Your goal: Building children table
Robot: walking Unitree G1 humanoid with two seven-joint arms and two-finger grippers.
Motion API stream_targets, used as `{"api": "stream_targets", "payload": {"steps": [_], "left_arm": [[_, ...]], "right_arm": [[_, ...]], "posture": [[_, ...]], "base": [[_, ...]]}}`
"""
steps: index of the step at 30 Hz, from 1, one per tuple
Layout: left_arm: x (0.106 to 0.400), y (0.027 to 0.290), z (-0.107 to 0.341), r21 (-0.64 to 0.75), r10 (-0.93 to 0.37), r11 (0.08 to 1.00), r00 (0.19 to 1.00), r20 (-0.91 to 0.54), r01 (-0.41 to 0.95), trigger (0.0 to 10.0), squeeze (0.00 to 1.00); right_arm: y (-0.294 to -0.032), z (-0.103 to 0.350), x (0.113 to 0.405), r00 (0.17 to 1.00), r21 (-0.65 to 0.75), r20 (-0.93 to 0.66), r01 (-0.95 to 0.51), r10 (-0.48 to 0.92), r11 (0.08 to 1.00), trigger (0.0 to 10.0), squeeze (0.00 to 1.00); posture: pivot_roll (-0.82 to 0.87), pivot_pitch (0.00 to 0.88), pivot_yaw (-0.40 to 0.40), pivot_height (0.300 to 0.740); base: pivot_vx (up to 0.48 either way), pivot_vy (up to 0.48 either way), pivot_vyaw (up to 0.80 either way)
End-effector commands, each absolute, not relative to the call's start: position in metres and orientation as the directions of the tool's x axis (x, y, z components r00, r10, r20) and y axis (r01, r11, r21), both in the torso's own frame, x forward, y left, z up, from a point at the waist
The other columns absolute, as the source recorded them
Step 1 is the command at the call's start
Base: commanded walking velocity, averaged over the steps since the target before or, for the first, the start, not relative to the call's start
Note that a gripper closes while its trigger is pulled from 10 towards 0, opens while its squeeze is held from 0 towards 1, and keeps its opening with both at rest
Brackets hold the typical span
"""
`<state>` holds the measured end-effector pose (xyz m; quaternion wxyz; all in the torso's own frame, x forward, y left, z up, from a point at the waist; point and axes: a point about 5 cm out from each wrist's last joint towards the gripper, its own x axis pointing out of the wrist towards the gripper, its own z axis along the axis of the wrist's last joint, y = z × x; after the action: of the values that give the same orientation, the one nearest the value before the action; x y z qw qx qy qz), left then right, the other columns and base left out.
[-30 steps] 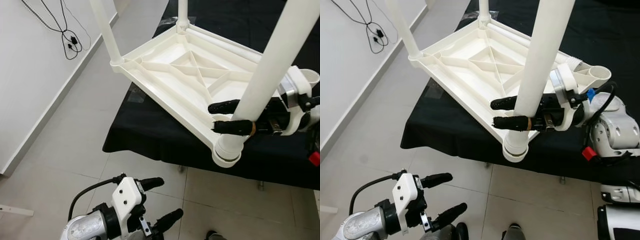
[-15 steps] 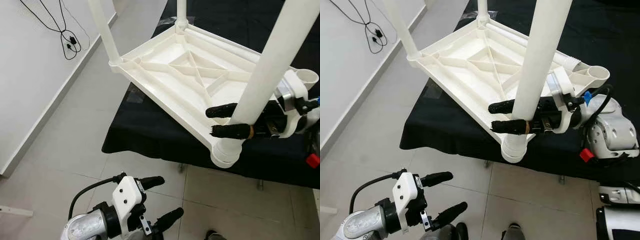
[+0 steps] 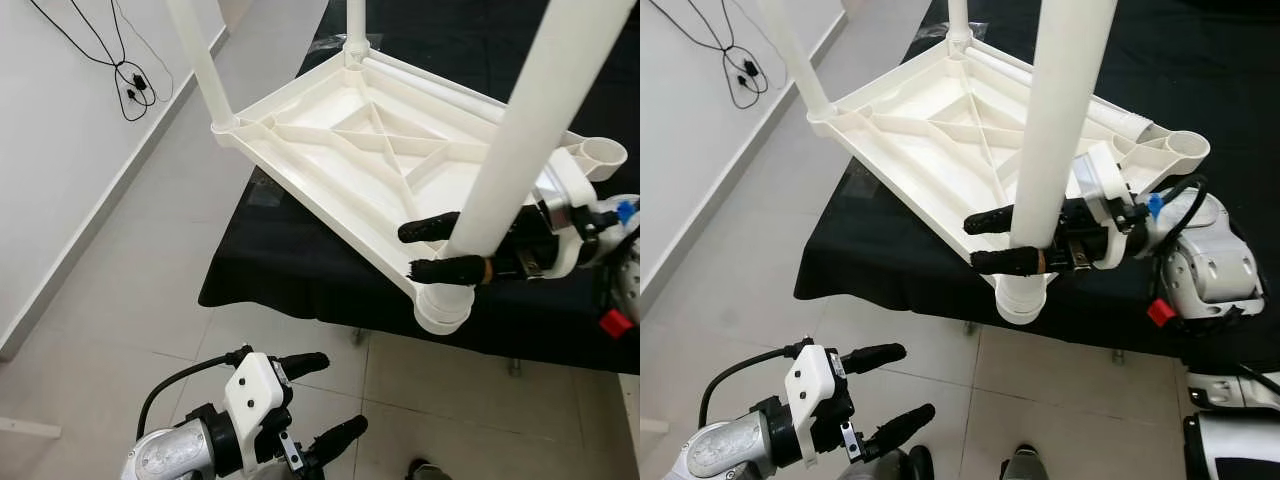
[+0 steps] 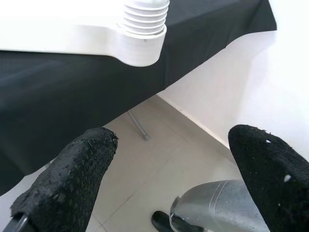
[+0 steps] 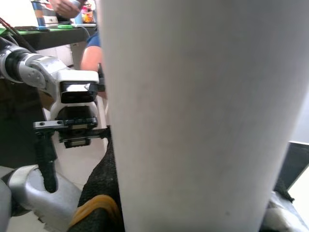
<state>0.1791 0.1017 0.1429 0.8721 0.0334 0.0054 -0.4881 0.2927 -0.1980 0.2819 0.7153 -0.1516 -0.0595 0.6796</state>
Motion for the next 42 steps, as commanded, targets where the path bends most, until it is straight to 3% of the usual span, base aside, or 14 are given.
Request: {"api": "stream_targets", "payload": {"steps": [1, 3, 4, 5, 12, 13, 16, 18, 33, 42], "left_arm": [[0.178, 0.103, 0.138, 0.035, -0.850, 0.523, 0.525, -0.053, 0.851, 10.0, 0.00], [0.178, 0.103, 0.138, 0.034, -0.850, 0.524, 0.525, -0.053, 0.851, 10.0, 0.00], [0.178, 0.103, 0.138, 0.034, -0.850, 0.524, 0.525, -0.053, 0.851, 10.0, 0.00], [0.178, 0.103, 0.138, 0.034, -0.850, 0.523, 0.524, -0.052, 0.852, 10.0, 0.00], [0.178, 0.103, 0.137, 0.032, -0.851, 0.522, 0.523, -0.054, 0.853, 10.0, 0.00], [0.178, 0.103, 0.136, 0.030, -0.852, 0.519, 0.520, -0.054, 0.854, 10.0, 0.00], [0.178, 0.103, 0.136, 0.030, -0.853, 0.518, 0.519, -0.054, 0.855, 10.0, 0.00], [0.178, 0.102, 0.136, 0.028, -0.855, 0.515, 0.516, -0.055, 0.857, 10.0, 0.00], [0.179, 0.103, 0.136, 0.027, -0.854, 0.517, 0.517, -0.051, 0.856, 10.0, 0.00], [0.180, 0.103, 0.136, 0.029, -0.852, 0.521, 0.522, -0.048, 0.853, 10.0, 0.00]], "right_arm": [[-0.193, 0.263, 0.300, 0.127, -0.261, -0.155, -0.962, 0.980, 0.083, 10.0, 0.00], [-0.195, 0.262, 0.306, 0.218, -0.271, -0.138, -0.947, 0.966, 0.175, 10.0, 0.00], [-0.195, 0.262, 0.306, 0.218, -0.271, -0.138, -0.947, 0.966, 0.175, 10.0, 0.00], [-0.198, 0.260, 0.311, 0.299, -0.281, -0.129, -0.925, 0.945, 0.254, 10.0, 0.00], [-0.206, 0.259, 0.318, 0.440, -0.306, -0.095, -0.867, 0.893, 0.394, 10.0, 0.00], [-0.211, 0.259, 0.323, 0.527, -0.319, -0.087, -0.819, 0.846, 0.477, 10.0, 0.00], [-0.213, 0.257, 0.326, 0.568, -0.325, -0.089, -0.793, 0.818, 0.515, 10.0, 0.00], [-0.216, 0.252, 0.330, 0.661, -0.314, -0.095, -0.729, 0.744, 0.608, 10.0, 0.00], [-0.216, 0.235, 0.338, 0.870, -0.248, -0.039, -0.485, 0.491, 0.839, 10.0, 0.00], [-0.214, 0.226, 0.340, 0.925, -0.211, -0.041, -0.377, 0.377, 0.902, 10.0, 0.00]], "posture": [[0.03, 0.283, 0.115, 0.740], [0.03, 0.280, 0.118, 0.740], [0.03, 0.280, 0.118, 0.740], [0.03, 0.279, 0.119, 0.740], [0.02, 0.273, 0.120, 0.740], [0.01, 0.268, 0.121, 0.740], [0.01, 0.267, 0.122, 0.740], [0.01, 0.263, 0.122, 0.740], [0.00, 0.266, 0.117, 0.740], [0.01, 0.266, 0.118, 0.740]], "base": [[0.000, 0.000, 0.00], [0.000, 0.000, 0.00], [0.000, 0.000, 0.00], [0.000, 0.000, 0.00], [0.000, 0.000, 0.00], [0.000, 0.000, 0.00], [0.000, 0.000, 0.00], [0.000, 0.000, 0.00], [0.000, 0.000, 0.00], [0.000, 0.000, 0.00]]}}
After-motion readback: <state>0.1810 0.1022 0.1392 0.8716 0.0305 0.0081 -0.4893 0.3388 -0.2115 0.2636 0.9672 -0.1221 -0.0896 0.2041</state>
